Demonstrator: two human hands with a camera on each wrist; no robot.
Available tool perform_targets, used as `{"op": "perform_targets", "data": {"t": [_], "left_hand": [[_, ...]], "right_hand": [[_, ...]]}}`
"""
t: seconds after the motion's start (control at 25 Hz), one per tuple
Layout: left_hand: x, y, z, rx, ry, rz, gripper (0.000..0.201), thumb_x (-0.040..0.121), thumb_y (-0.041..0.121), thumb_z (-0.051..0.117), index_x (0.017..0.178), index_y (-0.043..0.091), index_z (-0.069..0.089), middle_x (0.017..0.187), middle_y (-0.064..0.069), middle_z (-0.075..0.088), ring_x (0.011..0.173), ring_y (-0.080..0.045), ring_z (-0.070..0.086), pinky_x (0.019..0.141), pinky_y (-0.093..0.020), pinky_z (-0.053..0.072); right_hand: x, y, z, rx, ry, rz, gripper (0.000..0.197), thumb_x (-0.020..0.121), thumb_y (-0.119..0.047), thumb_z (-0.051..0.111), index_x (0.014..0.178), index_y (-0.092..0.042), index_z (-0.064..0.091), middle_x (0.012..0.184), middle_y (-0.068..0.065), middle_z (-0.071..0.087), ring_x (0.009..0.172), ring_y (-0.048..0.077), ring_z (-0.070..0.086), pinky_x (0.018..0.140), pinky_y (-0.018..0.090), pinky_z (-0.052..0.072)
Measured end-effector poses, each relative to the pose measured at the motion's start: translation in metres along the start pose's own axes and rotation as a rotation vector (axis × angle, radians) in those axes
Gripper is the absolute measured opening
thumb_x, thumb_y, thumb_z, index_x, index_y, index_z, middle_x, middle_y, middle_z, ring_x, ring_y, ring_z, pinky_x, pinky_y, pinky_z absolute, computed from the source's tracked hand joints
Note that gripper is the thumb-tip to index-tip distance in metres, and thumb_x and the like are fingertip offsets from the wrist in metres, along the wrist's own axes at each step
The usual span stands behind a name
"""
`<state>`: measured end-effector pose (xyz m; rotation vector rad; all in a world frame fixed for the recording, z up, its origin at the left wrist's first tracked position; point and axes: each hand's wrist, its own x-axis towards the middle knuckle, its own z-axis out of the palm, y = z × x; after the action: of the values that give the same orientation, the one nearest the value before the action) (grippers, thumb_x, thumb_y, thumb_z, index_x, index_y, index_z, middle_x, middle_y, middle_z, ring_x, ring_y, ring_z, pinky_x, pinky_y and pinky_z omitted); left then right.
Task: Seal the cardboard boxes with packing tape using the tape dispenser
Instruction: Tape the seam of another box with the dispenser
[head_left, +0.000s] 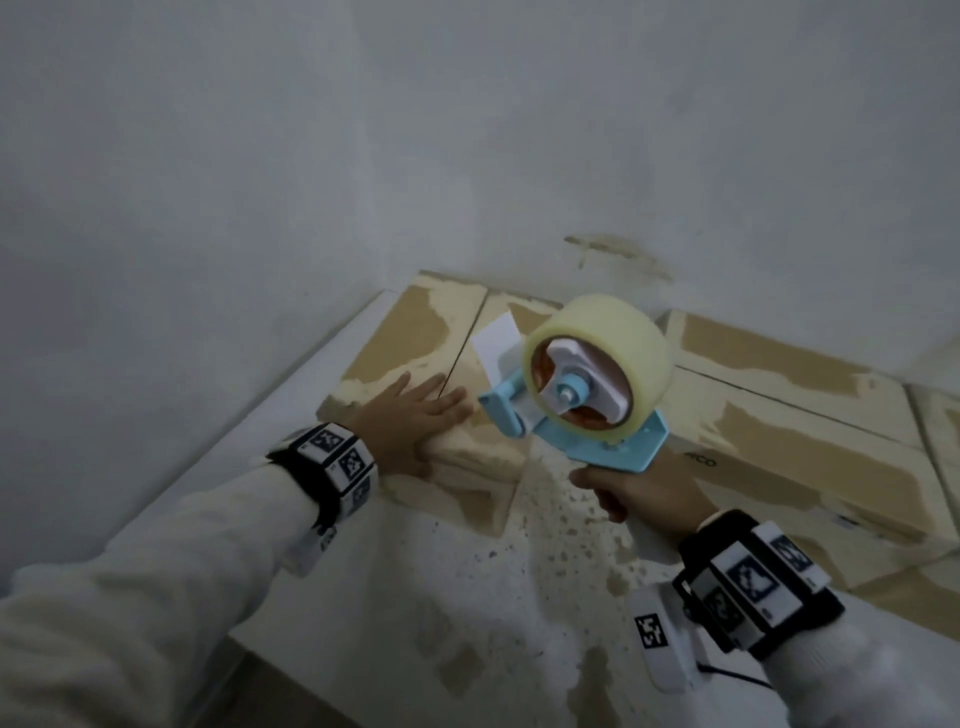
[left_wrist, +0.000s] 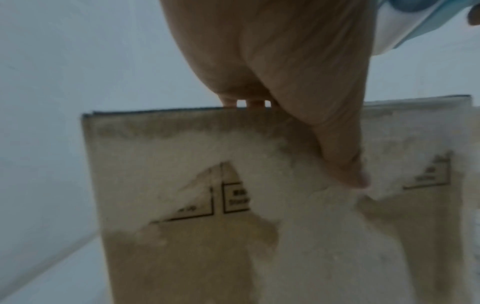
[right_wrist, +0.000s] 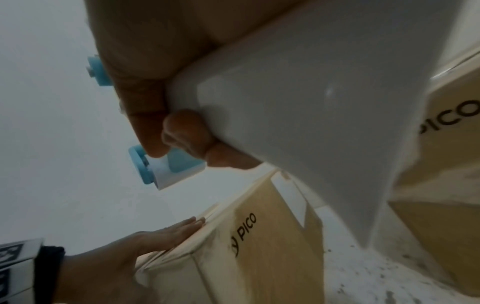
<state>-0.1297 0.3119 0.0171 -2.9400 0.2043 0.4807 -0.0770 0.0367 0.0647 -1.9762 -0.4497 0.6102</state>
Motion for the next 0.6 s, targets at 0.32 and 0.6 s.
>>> {"op": "perform_targets", "data": {"t": [0.32, 0.6], "left_hand": [[-0.025, -0.013, -0.049, -1.880, 0.140, -0.453, 0.072, 0.092, 0.063, 0.021, 0.126, 0.007, 0.052, 0.114, -0.012, 0.064, 0.095, -0.025, 0.064, 0.080, -0.032, 0.048], [-0.034, -0.029, -0.039, -2.144, 0.034, -0.403, 0.086, 0.086, 0.070, 0.027, 0.127, -0.002, 0.051, 0.114, -0.017, 0.064, 0.096, -0.026, 0.065, 0.084, -0.032, 0.052]], "right_hand": [[0.017, -0.030, 0.037, -0.041, 0.034, -0.104, 0.024, 0.077, -0.007, 0.069, 0.061, -0.015, 0.054, 0.042, -0.002, 0.051, 0.037, 0.013, 0.046, 0.050, 0.033, 0.045], [0.028, -0.031, 0.059, -0.080, 0.044, -0.117, 0.020, 0.075, -0.005, 0.071, 0.064, -0.015, 0.057, 0.044, -0.002, 0.054, 0.036, 0.011, 0.048, 0.047, 0.031, 0.044]]}}
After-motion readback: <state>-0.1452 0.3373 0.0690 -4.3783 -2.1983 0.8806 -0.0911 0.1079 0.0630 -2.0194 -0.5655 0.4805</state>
